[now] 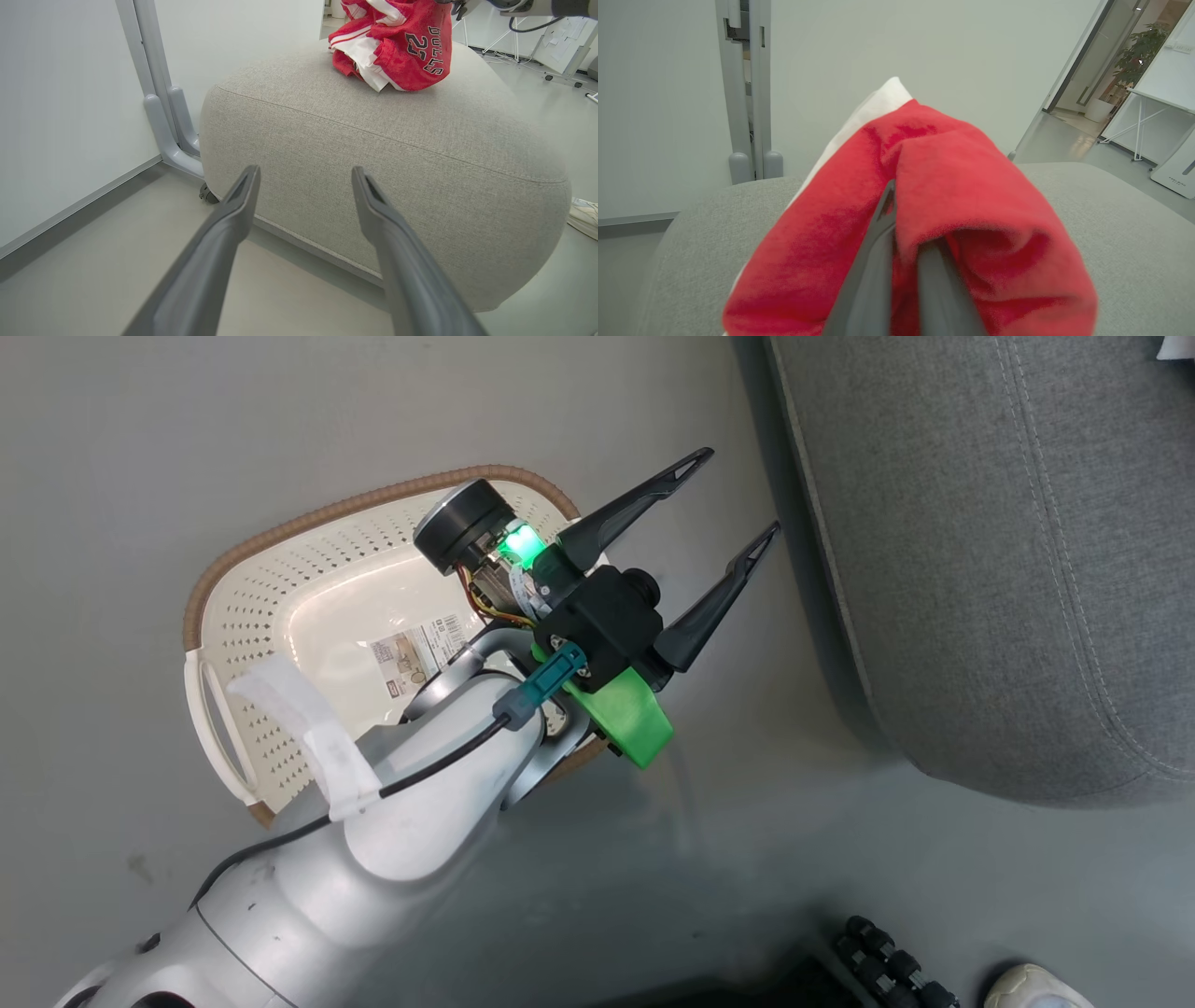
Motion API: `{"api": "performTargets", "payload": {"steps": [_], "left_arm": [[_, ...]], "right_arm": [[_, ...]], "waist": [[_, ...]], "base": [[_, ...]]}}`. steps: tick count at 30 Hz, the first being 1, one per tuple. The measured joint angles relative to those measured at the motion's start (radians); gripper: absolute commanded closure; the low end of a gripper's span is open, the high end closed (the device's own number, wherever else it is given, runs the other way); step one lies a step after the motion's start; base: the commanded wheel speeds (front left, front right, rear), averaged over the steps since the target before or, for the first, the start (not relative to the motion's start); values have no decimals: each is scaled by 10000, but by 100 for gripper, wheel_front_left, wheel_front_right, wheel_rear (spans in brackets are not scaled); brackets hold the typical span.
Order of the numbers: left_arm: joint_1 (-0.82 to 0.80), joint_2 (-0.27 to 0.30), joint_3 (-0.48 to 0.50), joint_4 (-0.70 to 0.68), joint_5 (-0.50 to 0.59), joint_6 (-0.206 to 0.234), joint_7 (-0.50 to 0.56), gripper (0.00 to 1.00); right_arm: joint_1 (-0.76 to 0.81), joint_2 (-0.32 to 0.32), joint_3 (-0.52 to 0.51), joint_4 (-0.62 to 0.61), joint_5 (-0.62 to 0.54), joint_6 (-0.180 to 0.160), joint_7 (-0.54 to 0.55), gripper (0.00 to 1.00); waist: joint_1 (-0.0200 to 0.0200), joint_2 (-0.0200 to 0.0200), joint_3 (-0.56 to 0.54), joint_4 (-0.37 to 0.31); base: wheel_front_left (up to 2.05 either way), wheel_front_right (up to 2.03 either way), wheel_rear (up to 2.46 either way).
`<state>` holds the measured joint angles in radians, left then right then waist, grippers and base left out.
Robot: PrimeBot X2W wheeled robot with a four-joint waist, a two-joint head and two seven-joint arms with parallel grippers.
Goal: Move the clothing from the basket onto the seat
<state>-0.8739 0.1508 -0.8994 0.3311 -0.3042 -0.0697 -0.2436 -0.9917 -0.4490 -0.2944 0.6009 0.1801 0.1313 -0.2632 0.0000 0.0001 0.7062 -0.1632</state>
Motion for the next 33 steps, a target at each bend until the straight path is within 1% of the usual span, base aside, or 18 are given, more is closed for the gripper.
{"api": "performTargets", "payload": {"steps": [5,10,11,12,13,17,21,24,33], "left_arm": [[-55,4,-21,15,-6,27,-12,0],[-79,77,2,59,-31,79,-40,0],[-79,94,12,75,-33,81,-42,0],[-78,98,23,92,-50,92,-50,0],[-75,98,35,98,-73,100,-54,0],[40,73,102,138,-161,182,-127,0],[314,19,240,182,-274,274,-146,0],[613,2,458,221,-472,368,-174,0],[1933,81,1605,-100,-637,637,-188,0]], "right_arm": [[197,238,77,610,33,0,-2,100],[225,265,58,930,-121,0,0,100],[241,274,42,966,-136,0,-2,65],[266,280,35,957,-144,0,0,36],[305,284,35,940,-161,0,0,0],[872,430,63,564,-245,0,0,0],[1797,529,-10,-90,-263,0,0,0],[2619,725,-27,-656,-299,0,0,0],[4773,1438,278,-2968,-360,0,0,0]], "waist": [[0,0,70,88],[0,0,-13,141],[0,0,-58,143],[0,0,-112,142],[0,0,-160,141],[0,0,-471,130],[0,0,-899,141],[0,0,-1273,167],[0,-1,-2552,367]], "base": [[0,0,0],[0,0,0],[0,0,0],[0,0,0],[0,0,0],[0,0,0],[0,0,0],[0,0,0],[0,0,0]]}}
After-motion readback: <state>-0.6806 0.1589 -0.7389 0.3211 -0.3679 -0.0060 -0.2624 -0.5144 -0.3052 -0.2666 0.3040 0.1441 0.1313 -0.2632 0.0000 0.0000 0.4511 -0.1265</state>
